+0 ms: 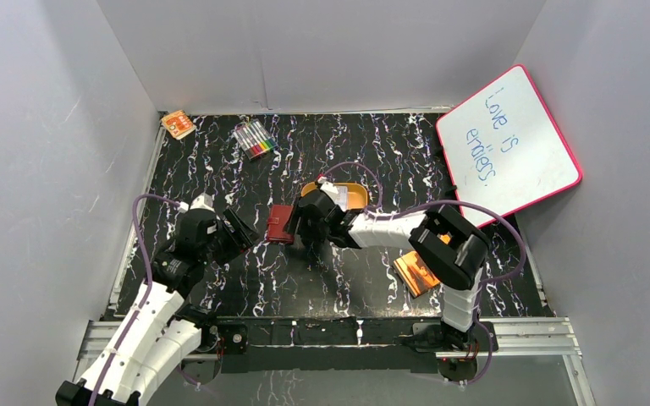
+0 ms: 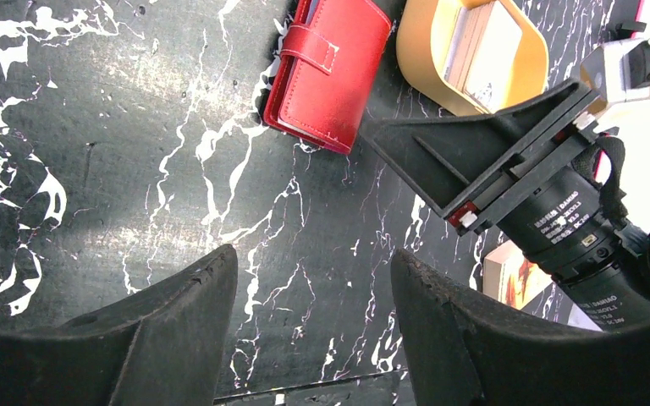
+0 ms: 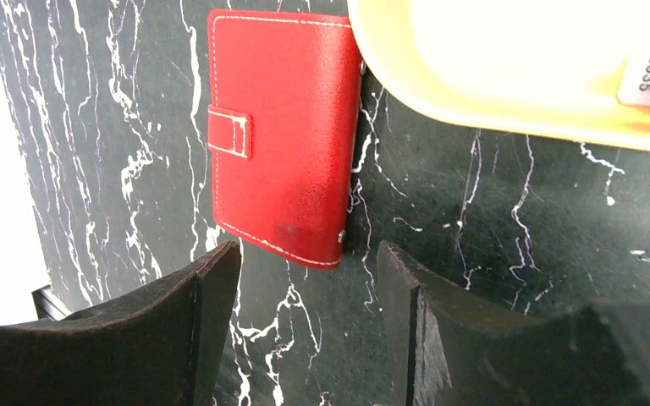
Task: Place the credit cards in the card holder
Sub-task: Move the card holder to the center of the board.
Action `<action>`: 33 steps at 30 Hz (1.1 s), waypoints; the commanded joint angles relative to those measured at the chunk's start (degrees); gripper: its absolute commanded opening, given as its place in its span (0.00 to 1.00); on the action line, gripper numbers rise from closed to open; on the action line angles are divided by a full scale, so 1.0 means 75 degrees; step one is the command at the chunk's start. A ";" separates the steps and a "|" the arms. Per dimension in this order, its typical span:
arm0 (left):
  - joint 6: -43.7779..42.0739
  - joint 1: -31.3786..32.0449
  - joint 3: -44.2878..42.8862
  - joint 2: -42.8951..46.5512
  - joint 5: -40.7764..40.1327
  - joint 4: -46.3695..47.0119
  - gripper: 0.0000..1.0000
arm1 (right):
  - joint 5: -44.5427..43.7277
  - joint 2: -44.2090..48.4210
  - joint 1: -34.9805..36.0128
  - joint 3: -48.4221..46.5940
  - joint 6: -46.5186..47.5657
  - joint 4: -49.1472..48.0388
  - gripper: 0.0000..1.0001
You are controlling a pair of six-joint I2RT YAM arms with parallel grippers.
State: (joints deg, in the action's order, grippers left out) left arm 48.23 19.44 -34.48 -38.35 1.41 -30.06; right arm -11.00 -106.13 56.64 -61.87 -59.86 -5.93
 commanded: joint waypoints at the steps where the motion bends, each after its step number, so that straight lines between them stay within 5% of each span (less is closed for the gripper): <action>1: 0.0036 0.0099 0.0068 0.0093 -0.0077 -0.0075 0.64 | -0.0361 -0.0224 0.0041 -0.0542 -0.0186 0.0048 0.68; 12: 0.0056 0.0342 0.0087 0.0211 -0.0329 -0.0093 0.64 | -0.0423 -0.0876 0.0110 -0.1039 -0.0333 0.0619 0.62; 21: 0.0146 0.0612 0.0112 0.0301 -0.0561 -0.0155 0.64 | -0.0352 -0.0791 0.0186 -0.0835 -0.0160 0.0779 0.36; 33: -0.0303 0.0672 0.0192 -0.0106 0.0533 0.0423 0.63 | -0.0424 0.2237 0.0213 0.2165 0.0283 0.0780 0.25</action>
State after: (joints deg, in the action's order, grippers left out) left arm 48.56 24.18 -34.09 -37.56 -0.56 -29.91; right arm -12.95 -99.33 57.89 -53.06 -59.53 -1.91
